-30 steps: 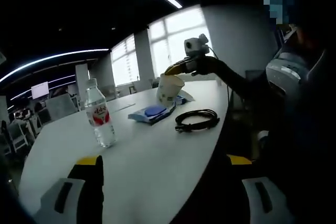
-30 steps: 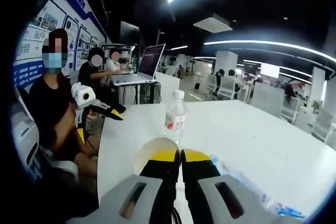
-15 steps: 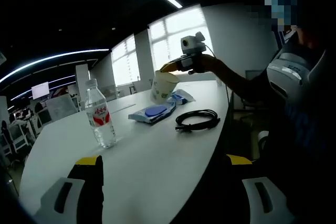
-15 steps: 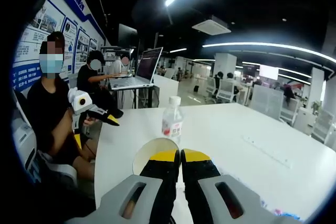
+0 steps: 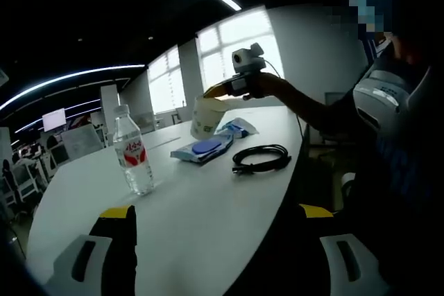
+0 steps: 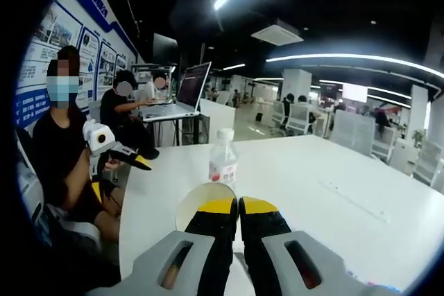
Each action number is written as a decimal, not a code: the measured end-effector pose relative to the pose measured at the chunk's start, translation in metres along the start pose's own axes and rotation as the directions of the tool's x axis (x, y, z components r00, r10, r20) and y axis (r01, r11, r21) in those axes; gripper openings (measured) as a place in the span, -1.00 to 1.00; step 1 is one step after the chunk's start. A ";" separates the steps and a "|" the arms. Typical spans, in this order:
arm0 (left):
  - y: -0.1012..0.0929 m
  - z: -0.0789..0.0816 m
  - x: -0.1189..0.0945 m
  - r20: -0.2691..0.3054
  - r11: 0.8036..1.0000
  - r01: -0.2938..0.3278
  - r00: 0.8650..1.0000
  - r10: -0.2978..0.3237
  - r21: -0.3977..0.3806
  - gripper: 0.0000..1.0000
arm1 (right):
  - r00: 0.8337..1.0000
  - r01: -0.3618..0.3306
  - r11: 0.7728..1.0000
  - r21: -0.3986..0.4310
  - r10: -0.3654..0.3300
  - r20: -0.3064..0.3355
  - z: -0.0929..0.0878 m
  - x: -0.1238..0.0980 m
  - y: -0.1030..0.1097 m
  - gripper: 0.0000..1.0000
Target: Arrange the tabletop items into an orderly group along one side of the table until the central work area is clear of visible clutter.
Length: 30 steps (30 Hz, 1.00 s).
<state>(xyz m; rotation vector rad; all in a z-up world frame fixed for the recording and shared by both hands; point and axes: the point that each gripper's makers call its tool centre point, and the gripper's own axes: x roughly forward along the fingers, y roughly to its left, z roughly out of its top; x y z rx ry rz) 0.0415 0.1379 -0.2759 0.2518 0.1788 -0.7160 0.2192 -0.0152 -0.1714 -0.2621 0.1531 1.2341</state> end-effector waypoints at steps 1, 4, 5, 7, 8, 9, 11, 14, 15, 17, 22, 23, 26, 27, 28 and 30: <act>0.000 0.000 0.000 0.000 1.000 0.001 1.000 -0.001 0.002 0.89 | 1.000 0.000 1.000 0.002 0.000 0.000 0.000 0.002 -0.001 -1.00; -0.002 0.000 0.002 0.000 1.000 0.004 1.000 -0.004 0.002 0.89 | 1.000 -0.004 1.000 0.008 0.004 0.000 0.001 0.008 -0.002 -1.00; -0.002 0.000 0.002 0.000 1.000 0.004 1.000 -0.004 0.002 0.89 | 1.000 -0.004 1.000 0.008 0.004 -0.003 0.000 0.010 -0.002 -1.00; -0.001 0.001 0.003 0.003 1.000 0.003 1.000 -0.003 0.002 0.89 | 1.000 -0.009 1.000 0.011 0.009 -0.006 0.000 0.014 -0.001 -1.00; -0.001 0.002 0.003 0.004 1.000 0.003 1.000 -0.003 0.003 0.89 | 1.000 -0.010 1.000 0.013 0.010 -0.005 0.000 0.016 -0.001 -1.00; -0.001 0.002 0.003 0.004 1.000 0.003 1.000 -0.003 0.004 0.89 | 1.000 -0.011 1.000 0.016 0.011 -0.006 -0.001 0.017 -0.002 -1.00; 0.000 0.002 0.003 0.007 1.000 0.002 1.000 -0.002 0.006 0.89 | 1.000 -0.012 1.000 0.024 0.012 -0.005 -0.001 0.020 -0.003 -1.00; 0.002 0.001 0.001 0.005 1.000 -0.002 1.000 0.002 0.003 0.89 | 1.000 -0.010 1.000 0.029 0.010 -0.004 -0.001 0.022 -0.006 -1.00; 0.002 0.001 0.001 0.005 1.000 -0.002 1.000 0.002 0.004 0.89 | 1.000 -0.008 1.000 0.030 0.008 -0.004 -0.001 0.023 -0.006 -1.00; 0.003 0.001 0.001 0.007 1.000 -0.005 1.000 0.005 0.001 0.89 | 1.000 -0.006 0.999 0.037 0.006 -0.003 -0.001 0.026 -0.008 -1.00; 0.002 0.001 0.003 0.008 1.000 0.004 1.000 -0.004 0.001 0.89 | 1.000 -0.005 0.999 0.043 0.006 -0.002 0.000 0.033 -0.008 -1.00; 0.001 0.000 0.004 0.007 1.000 0.005 1.000 -0.005 0.001 0.89 | 1.000 -0.006 0.999 0.045 0.006 -0.003 0.000 0.035 -0.009 -1.00; 0.001 -0.001 0.005 0.004 1.000 0.009 1.000 -0.009 0.001 0.89 | 1.000 0.000 0.999 0.052 0.001 -0.006 -0.002 0.041 -0.012 -1.00; 0.001 -0.001 0.005 0.004 1.000 0.008 1.000 -0.008 0.002 0.89 | 1.000 0.003 0.999 0.053 -0.002 -0.008 -0.003 0.042 -0.013 -1.00; 0.001 0.000 0.004 0.005 1.000 0.008 1.000 -0.009 0.002 0.89 | 1.000 0.005 0.999 0.054 -0.004 -0.009 -0.004 0.043 -0.015 -1.00; 0.002 0.000 0.003 0.007 1.000 0.005 1.000 -0.005 0.002 0.89 | 1.000 0.006 0.998 0.064 -0.006 -0.012 -0.006 0.045 -0.017 -1.00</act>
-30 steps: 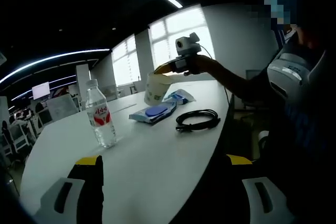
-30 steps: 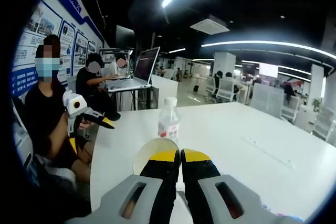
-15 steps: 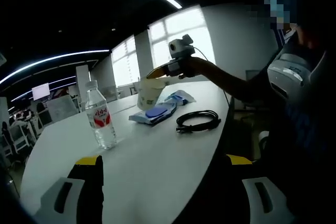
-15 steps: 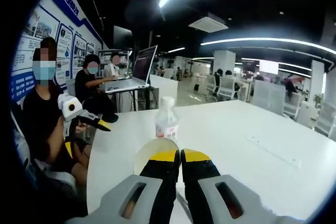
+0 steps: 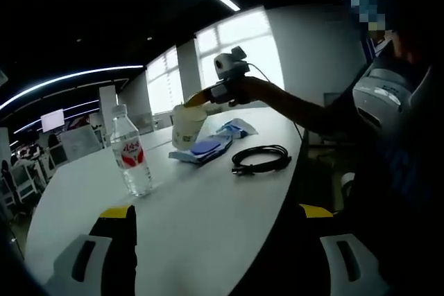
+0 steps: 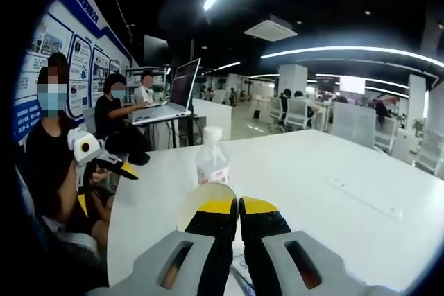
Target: Arrange the tabletop items into an orderly group along one side of the table until the central work area is clear of visible clutter.
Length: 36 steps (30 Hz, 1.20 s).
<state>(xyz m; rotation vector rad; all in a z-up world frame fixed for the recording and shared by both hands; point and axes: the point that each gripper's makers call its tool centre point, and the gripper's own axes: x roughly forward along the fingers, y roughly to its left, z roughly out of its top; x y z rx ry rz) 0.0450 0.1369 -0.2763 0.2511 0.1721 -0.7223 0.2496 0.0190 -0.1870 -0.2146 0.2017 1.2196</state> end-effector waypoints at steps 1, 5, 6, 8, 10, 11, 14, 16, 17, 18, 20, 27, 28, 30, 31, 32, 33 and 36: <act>0.000 0.000 -0.001 0.001 1.000 0.000 1.000 0.000 -0.002 0.89 | 1.000 0.003 1.000 0.004 -0.003 -0.002 -0.001 0.002 -0.001 -1.00; 0.000 -0.001 -0.001 -0.002 1.000 -0.002 1.000 0.002 0.000 0.89 | 1.000 0.009 1.000 0.020 -0.009 -0.005 -0.006 0.009 -0.005 -1.00; 0.000 0.000 -0.001 -0.002 1.000 -0.003 1.000 0.003 -0.002 0.89 | 1.000 0.008 1.000 0.025 -0.007 -0.010 -0.008 0.012 -0.005 -1.00; -0.001 0.000 -0.001 0.000 1.000 0.000 1.000 0.000 -0.002 0.88 | 1.000 0.005 1.000 0.029 -0.005 -0.018 -0.011 0.017 -0.004 -1.00; -0.001 -0.001 0.000 -0.001 1.000 0.003 1.000 -0.003 -0.002 0.88 | 1.000 0.000 0.999 0.033 0.001 -0.028 -0.015 0.023 -0.003 -1.00; -0.002 -0.001 0.001 -0.002 1.000 0.003 1.000 -0.003 -0.003 0.88 | 0.999 -0.002 0.999 0.033 0.003 -0.033 -0.016 0.025 -0.003 -1.00; -0.003 -0.001 0.001 -0.002 1.000 0.006 1.000 -0.006 -0.003 0.88 | 0.999 -0.008 0.999 0.037 0.010 -0.040 -0.019 0.029 -0.002 -1.00; -0.003 -0.001 0.002 0.001 1.000 0.007 1.000 -0.007 -0.005 0.88 | 0.999 -0.010 0.999 0.039 0.011 -0.039 -0.019 0.030 -0.003 -1.00; -0.003 -0.001 0.002 0.002 1.000 0.006 1.000 -0.006 -0.006 0.88 | 0.999 -0.010 0.999 0.041 0.012 -0.040 -0.019 0.031 -0.003 -1.00; -0.003 -0.001 0.002 0.003 1.000 0.005 1.000 -0.005 -0.006 0.88 | 0.999 -0.011 0.999 0.043 0.012 -0.040 -0.019 0.032 -0.003 -1.00; -0.003 0.000 0.002 0.006 1.000 0.003 1.000 -0.003 -0.005 0.88 | 0.999 -0.009 0.999 0.046 0.011 -0.042 -0.020 0.034 -0.003 -1.00; -0.003 0.002 0.001 0.014 1.000 -0.001 1.000 0.001 -0.006 0.89 | 0.999 -0.001 0.998 0.067 0.004 -0.046 -0.027 0.041 -0.003 -1.00; -0.003 0.002 0.002 0.015 1.000 0.001 1.000 -0.001 -0.006 0.89 | 0.999 -0.002 0.997 0.073 0.005 -0.049 -0.028 0.042 -0.003 -1.00; -0.005 0.001 0.003 0.015 1.000 0.004 1.000 -0.004 -0.008 0.89 | 0.999 -0.001 0.997 0.081 0.006 -0.054 -0.031 0.046 -0.002 -1.00; -0.006 0.001 0.003 0.015 1.000 0.005 1.000 -0.005 -0.007 0.89 | 0.998 0.000 0.997 0.082 0.005 -0.057 -0.032 0.047 -0.002 -1.00; -0.006 0.001 0.004 0.014 1.000 0.007 1.000 -0.007 -0.007 0.89 | 0.998 0.002 0.996 0.085 0.003 -0.060 -0.034 0.049 -0.003 -1.00; -0.007 0.001 0.004 0.015 1.000 0.008 1.000 -0.008 -0.008 0.89 | 0.998 0.002 0.996 0.088 0.003 -0.061 -0.035 0.050 -0.004 -1.00; -0.008 -0.001 0.003 0.014 1.000 0.007 1.000 -0.007 -0.009 0.89 | 0.998 0.013 0.996 0.094 -0.007 -0.058 -0.039 0.053 -0.005 -1.00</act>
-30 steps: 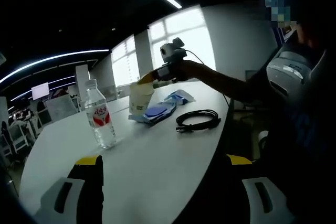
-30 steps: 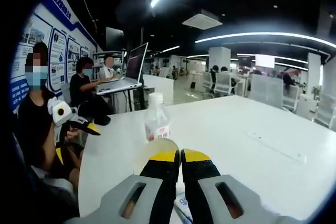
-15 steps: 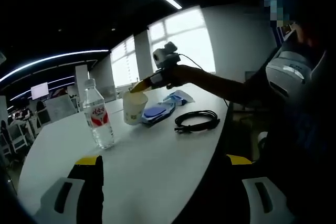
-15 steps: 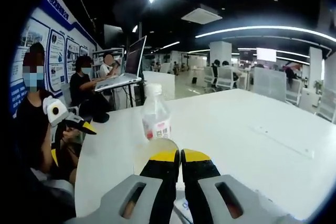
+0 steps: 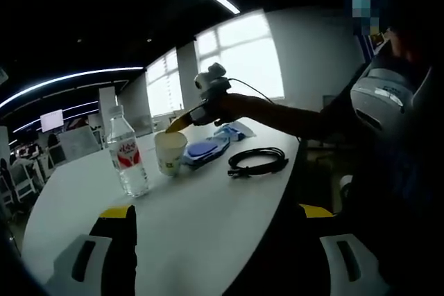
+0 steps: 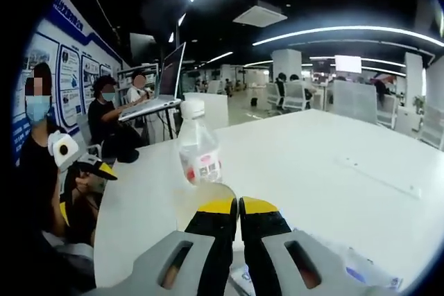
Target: Arrange the tabletop items into an orderly group along one side of the table until the central work area is clear of visible clutter.
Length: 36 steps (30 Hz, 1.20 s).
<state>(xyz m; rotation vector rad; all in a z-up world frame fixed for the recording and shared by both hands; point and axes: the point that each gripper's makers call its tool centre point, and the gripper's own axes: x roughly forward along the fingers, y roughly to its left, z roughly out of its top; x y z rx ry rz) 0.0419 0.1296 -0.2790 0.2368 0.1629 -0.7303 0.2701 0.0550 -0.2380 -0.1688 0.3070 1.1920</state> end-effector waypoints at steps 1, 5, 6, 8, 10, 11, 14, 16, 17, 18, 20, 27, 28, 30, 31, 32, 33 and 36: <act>0.000 0.000 0.000 -0.001 1.000 0.000 1.000 0.000 0.000 0.89 | 1.000 0.000 1.000 0.005 0.000 -0.007 -0.001 0.000 0.000 -1.00; 0.000 -0.001 -0.001 -0.001 1.000 -0.004 1.000 0.004 -0.003 0.89 | 1.000 0.008 1.000 0.006 -0.008 -0.007 0.000 0.003 -0.004 -1.00; 0.000 -0.001 -0.002 -0.001 1.000 -0.005 1.000 0.005 -0.002 0.89 | 1.000 0.009 1.000 0.006 -0.009 -0.008 0.000 0.004 -0.005 -0.99; 0.000 -0.001 -0.002 0.002 1.000 -0.006 1.000 0.006 -0.004 0.89 | 1.000 0.019 1.000 -0.003 -0.019 -0.010 -0.001 0.006 -0.006 -0.99; 0.000 -0.002 -0.002 0.002 1.000 -0.005 1.000 0.005 -0.005 0.89 | 1.000 0.027 1.000 -0.003 -0.027 -0.011 -0.002 0.008 -0.008 -0.99; -0.001 -0.003 -0.002 0.000 1.000 -0.004 1.000 0.004 -0.004 0.89 | 1.000 0.028 1.000 0.000 -0.028 -0.011 -0.003 0.009 -0.008 -0.99; -0.002 -0.004 -0.002 -0.001 1.000 -0.001 1.000 0.001 -0.005 0.89 | 0.999 0.043 0.999 -0.006 -0.043 -0.012 -0.004 0.011 -0.011 -0.99; -0.002 -0.004 -0.002 -0.001 1.000 -0.001 1.000 0.001 -0.006 0.88 | 0.999 0.051 0.999 -0.008 -0.051 -0.011 -0.004 0.011 -0.012 -0.99; -0.001 -0.004 -0.003 0.001 1.000 -0.003 1.000 0.003 -0.007 0.88 | 0.998 0.057 0.998 -0.009 -0.057 -0.006 -0.003 0.011 -0.012 -0.99; -0.001 -0.004 -0.003 0.002 1.000 -0.004 1.000 0.004 -0.007 0.88 | 0.998 0.059 0.998 -0.011 -0.059 -0.008 -0.003 0.010 -0.012 -0.99; -0.001 -0.004 -0.004 0.003 1.000 -0.004 1.000 0.004 -0.007 0.88 | 0.998 0.061 0.998 -0.017 -0.061 -0.007 -0.003 0.010 -0.011 -0.99; -0.002 -0.005 -0.003 0.003 1.000 -0.001 1.000 0.001 -0.008 0.88 | 0.998 0.066 0.997 -0.027 -0.066 0.000 0.001 0.010 -0.013 -0.94; -0.002 -0.005 -0.003 0.004 1.000 0.000 1.000 0.000 -0.008 0.88 | 0.998 0.065 0.998 -0.025 -0.065 0.001 0.001 0.011 -0.012 -0.94; -0.002 -0.004 -0.004 0.005 1.000 -0.002 1.000 0.002 -0.006 0.88 | 0.998 0.066 0.997 -0.027 -0.066 -0.008 0.000 0.013 -0.012 -0.93; -0.002 -0.004 -0.004 0.006 1.000 -0.003 1.000 0.003 -0.007 0.88 | 0.997 0.072 0.997 -0.035 -0.073 -0.009 0.000 0.012 -0.013 -0.91; -0.002 -0.004 -0.005 0.008 1.000 -0.003 1.000 0.003 -0.009 0.88 | 0.997 0.074 0.997 -0.034 -0.074 -0.008 0.000 0.011 -0.013 -0.91; -0.002 -0.004 -0.005 0.008 1.000 -0.004 1.000 0.004 -0.008 0.88 | 0.997 0.075 0.997 -0.035 -0.075 -0.003 0.001 0.009 -0.012 -0.91; -0.001 -0.004 -0.005 0.009 1.000 0.000 1.000 0.000 -0.008 0.88 | 0.997 0.080 0.996 -0.048 -0.080 0.006 0.002 0.002 -0.012 -0.91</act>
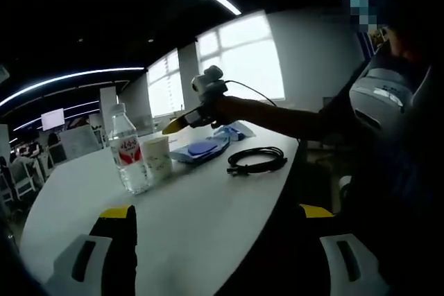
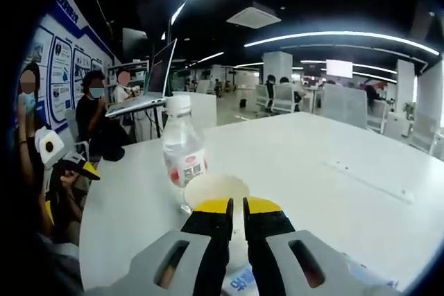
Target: Arrange the tabletop items into an orderly group along one side of the table until the central work area is clear of visible clutter.
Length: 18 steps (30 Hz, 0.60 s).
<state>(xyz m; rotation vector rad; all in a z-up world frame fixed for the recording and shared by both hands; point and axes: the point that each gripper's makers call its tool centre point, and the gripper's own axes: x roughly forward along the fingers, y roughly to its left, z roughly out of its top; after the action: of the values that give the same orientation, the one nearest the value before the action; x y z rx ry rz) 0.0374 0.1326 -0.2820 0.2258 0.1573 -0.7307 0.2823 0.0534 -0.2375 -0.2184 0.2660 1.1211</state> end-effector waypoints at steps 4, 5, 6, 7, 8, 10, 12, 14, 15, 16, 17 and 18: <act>0.001 0.000 0.000 -0.002 1.000 0.000 1.000 0.000 0.001 0.88 | 1.000 0.000 1.000 0.004 0.000 0.014 0.005 -0.003 -0.001 -0.91; 0.001 0.000 0.000 -0.002 1.000 0.000 1.000 0.000 0.001 0.88 | 1.000 0.000 1.000 0.003 0.000 0.015 0.005 -0.003 0.000 -0.91; 0.001 0.000 -0.001 -0.002 1.000 0.000 1.000 0.000 0.000 0.88 | 1.000 -0.001 1.000 -0.003 0.001 0.022 0.007 -0.005 0.002 -0.91; 0.000 0.000 -0.001 -0.004 1.000 0.000 1.000 0.000 0.003 0.88 | 1.000 -0.005 1.000 -0.003 0.005 0.027 0.008 -0.006 0.004 -0.91; 0.000 0.000 -0.001 -0.005 1.000 0.001 1.000 -0.001 0.005 0.88 | 0.999 -0.015 1.000 -0.004 0.015 0.032 0.009 -0.009 0.008 -0.90; -0.001 -0.001 -0.001 -0.008 1.000 0.004 1.000 -0.004 0.003 0.88 | 0.999 -0.022 1.000 -0.015 0.023 0.043 0.009 -0.014 0.015 -0.88; -0.002 -0.001 0.000 -0.012 1.000 0.006 1.000 -0.006 0.004 0.88 | 0.998 -0.019 1.000 -0.023 0.021 0.065 0.013 -0.021 0.017 -0.88; -0.002 -0.001 0.001 -0.015 1.000 0.008 1.000 -0.008 0.004 0.88 | 0.997 -0.023 0.999 -0.029 0.025 0.074 0.015 -0.025 0.020 -0.86; -0.001 0.000 0.002 -0.016 1.000 0.005 1.000 -0.005 0.005 0.88 | 0.997 -0.023 0.999 -0.030 0.025 0.075 0.015 -0.026 0.020 -0.86; -0.001 0.001 0.002 -0.016 1.000 0.004 1.000 -0.004 0.005 0.88 | 0.997 -0.023 0.999 -0.035 0.026 0.079 0.016 -0.028 0.022 -0.86; -0.001 0.002 0.002 -0.015 1.000 0.003 1.000 -0.003 0.006 0.88 | 0.996 -0.024 0.999 -0.037 0.027 0.082 0.018 -0.030 0.022 -0.85; -0.001 0.003 0.002 -0.013 1.000 0.003 1.000 -0.003 0.007 0.88 | 0.996 -0.025 0.999 -0.039 0.029 0.085 0.019 -0.030 0.022 -0.85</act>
<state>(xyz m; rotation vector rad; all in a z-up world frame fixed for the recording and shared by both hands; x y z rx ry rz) 0.0387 0.1300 -0.2796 0.2368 0.1674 -0.7326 0.2521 0.0425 -0.2105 -0.2007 0.1720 1.1599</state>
